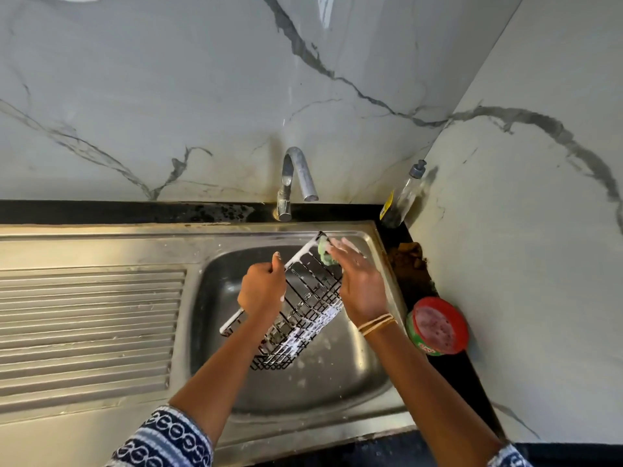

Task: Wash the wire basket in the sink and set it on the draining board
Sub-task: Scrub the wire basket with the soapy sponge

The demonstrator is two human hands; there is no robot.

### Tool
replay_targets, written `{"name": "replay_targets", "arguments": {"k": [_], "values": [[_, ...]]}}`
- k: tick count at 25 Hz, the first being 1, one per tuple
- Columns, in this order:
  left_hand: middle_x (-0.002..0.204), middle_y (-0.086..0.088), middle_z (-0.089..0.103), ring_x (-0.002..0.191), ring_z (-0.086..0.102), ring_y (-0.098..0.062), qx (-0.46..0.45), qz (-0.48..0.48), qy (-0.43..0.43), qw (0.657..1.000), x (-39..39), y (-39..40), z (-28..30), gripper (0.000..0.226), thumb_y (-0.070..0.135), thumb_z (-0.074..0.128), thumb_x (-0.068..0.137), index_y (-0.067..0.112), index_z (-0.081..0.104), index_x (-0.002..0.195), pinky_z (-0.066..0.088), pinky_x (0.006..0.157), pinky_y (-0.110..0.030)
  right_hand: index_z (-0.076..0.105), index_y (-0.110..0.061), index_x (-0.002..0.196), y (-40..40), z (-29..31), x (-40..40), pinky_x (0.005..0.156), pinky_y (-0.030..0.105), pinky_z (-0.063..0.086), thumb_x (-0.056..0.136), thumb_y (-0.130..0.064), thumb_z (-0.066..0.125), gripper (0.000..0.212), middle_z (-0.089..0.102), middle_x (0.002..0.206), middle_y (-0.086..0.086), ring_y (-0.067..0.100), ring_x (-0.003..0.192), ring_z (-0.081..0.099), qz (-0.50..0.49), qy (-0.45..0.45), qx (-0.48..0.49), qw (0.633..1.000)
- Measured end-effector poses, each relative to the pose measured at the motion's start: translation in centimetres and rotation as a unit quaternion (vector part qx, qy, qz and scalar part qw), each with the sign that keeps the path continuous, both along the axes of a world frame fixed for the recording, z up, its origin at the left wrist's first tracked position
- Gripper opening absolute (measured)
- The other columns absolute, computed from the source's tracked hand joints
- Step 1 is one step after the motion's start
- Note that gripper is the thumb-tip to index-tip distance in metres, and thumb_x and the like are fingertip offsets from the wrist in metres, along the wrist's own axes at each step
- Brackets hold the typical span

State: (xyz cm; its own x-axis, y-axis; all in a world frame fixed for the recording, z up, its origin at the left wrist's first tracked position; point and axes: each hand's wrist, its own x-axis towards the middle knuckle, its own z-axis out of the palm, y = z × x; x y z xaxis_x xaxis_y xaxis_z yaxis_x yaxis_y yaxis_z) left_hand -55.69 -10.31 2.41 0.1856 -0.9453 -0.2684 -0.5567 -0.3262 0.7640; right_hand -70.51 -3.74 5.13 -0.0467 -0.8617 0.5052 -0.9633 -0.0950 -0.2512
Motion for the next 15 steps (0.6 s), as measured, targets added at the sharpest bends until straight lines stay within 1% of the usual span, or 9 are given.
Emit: {"name": "replay_targets", "arguments": {"k": [2, 4, 6, 8, 9, 11, 12, 13, 15], "values": [[0.054, 0.001, 0.055, 0.052, 0.049, -0.013, -0.008, -0.016, -0.026, 0.999, -0.2, -0.2, 0.3, 0.058, 0.053, 0.038, 0.098, 0.016, 0.057, 0.058, 0.026, 0.050, -0.024, 0.068, -0.015, 0.113, 0.6, -0.5, 0.7, 0.108, 0.042, 0.037, 0.069, 0.009, 0.050, 0.053, 0.068, 0.119, 0.003, 0.022, 0.116, 0.062, 0.019, 0.066, -0.010, 0.998], [0.057, 0.002, 0.054, 0.054, 0.046, -0.011, 0.005, -0.029, -0.028, 0.999, -0.3, -0.5, 0.5, 0.057, 0.054, 0.038, 0.098, 0.017, 0.058, 0.059, 0.026, 0.053, -0.026, 0.068, -0.015, 0.109, 1.6, -0.9, 2.5, 0.108, 0.042, 0.034, 0.066, 0.010, 0.057, 0.051, 0.070, 0.115, 0.004, 0.023, 0.117, 0.061, 0.049, 0.105, 0.017, 0.993], [0.057, 0.002, 0.053, 0.054, 0.045, -0.011, 0.005, -0.044, -0.031, 0.999, -0.5, -0.7, 0.5, 0.057, 0.054, 0.038, 0.098, 0.015, 0.061, 0.064, 0.029, 0.056, -0.027, 0.067, -0.013, 0.110, 2.4, -1.0, 3.2, 0.104, 0.037, 0.040, 0.072, 0.007, 0.048, 0.046, 0.070, 0.114, 0.005, 0.025, 0.113, 0.063, 0.072, 0.117, 0.012, 0.990], [0.056, 0.000, 0.053, 0.053, 0.046, -0.011, -0.003, -0.067, -0.038, 0.997, -0.6, -0.7, 0.5, 0.058, 0.055, 0.040, 0.097, 0.012, 0.061, 0.064, 0.030, 0.054, -0.025, 0.066, -0.010, 0.111, 1.5, 0.4, 1.9, 0.093, 0.033, 0.050, 0.079, 0.003, 0.039, 0.044, 0.071, 0.109, 0.007, 0.024, 0.099, 0.068, 0.030, 0.092, -0.006, 0.995], [0.055, 0.000, 0.053, 0.052, 0.047, -0.011, -0.007, -0.076, -0.037, 0.996, -0.7, -0.7, 0.5, 0.058, 0.055, 0.041, 0.096, 0.011, 0.060, 0.063, 0.030, 0.053, -0.024, 0.066, -0.007, 0.110, 0.3, 0.8, 0.7, 0.084, 0.033, 0.054, 0.081, 0.003, 0.039, 0.041, 0.071, 0.105, 0.010, 0.024, 0.092, 0.069, -0.026, 0.049, -0.011, 0.998], [0.054, 0.000, 0.053, 0.052, 0.048, -0.012, -0.001, -0.081, -0.013, 0.997, -0.5, -0.5, 0.4, 0.057, 0.055, 0.043, 0.095, 0.013, 0.056, 0.059, 0.032, 0.055, -0.024, 0.066, -0.004, 0.105, -1.9, 1.2, -1.7, 0.075, 0.038, 0.055, 0.082, 0.003, 0.042, 0.034, 0.069, 0.098, 0.019, 0.032, 0.087, 0.066, -0.118, -0.132, 0.045, 0.983], [0.052, 0.000, 0.051, 0.052, 0.048, -0.013, 0.007, -0.081, 0.011, 0.997, -0.2, -0.6, 0.3, 0.057, 0.054, 0.045, 0.095, 0.013, 0.054, 0.057, 0.033, 0.056, -0.025, 0.066, -0.004, 0.098, -2.7, 1.2, -2.5, 0.074, 0.039, 0.053, 0.082, 0.002, 0.041, 0.031, 0.067, 0.095, 0.021, 0.035, 0.088, 0.064, -0.125, -0.245, 0.086, 0.958], [0.050, 0.000, 0.049, 0.051, 0.048, -0.015, 0.015, -0.078, 0.044, 0.996, 0.0, -0.8, 0.1, 0.058, 0.053, 0.047, 0.094, 0.013, 0.051, 0.054, 0.033, 0.057, -0.027, 0.066, -0.006, 0.094, -3.3, 1.1, -3.1, 0.073, 0.036, 0.051, 0.083, 0.002, 0.040, 0.029, 0.066, 0.092, 0.021, 0.036, 0.087, 0.063, -0.121, -0.331, 0.111, 0.929], [0.045, 0.001, 0.042, 0.047, 0.043, -0.017, 0.022, -0.073, 0.094, 0.993, 0.4, -1.1, -0.3, 0.058, 0.051, 0.050, 0.094, 0.014, 0.044, 0.049, 0.031, 0.057, -0.028, 0.066, -0.006, 0.099, -3.9, 0.8, -3.8, 0.070, 0.024, 0.047, 0.088, 0.006, 0.042, 0.030, 0.065, 0.093, 0.015, 0.028, 0.086, 0.060, -0.109, -0.404, 0.145, 0.896]]}}
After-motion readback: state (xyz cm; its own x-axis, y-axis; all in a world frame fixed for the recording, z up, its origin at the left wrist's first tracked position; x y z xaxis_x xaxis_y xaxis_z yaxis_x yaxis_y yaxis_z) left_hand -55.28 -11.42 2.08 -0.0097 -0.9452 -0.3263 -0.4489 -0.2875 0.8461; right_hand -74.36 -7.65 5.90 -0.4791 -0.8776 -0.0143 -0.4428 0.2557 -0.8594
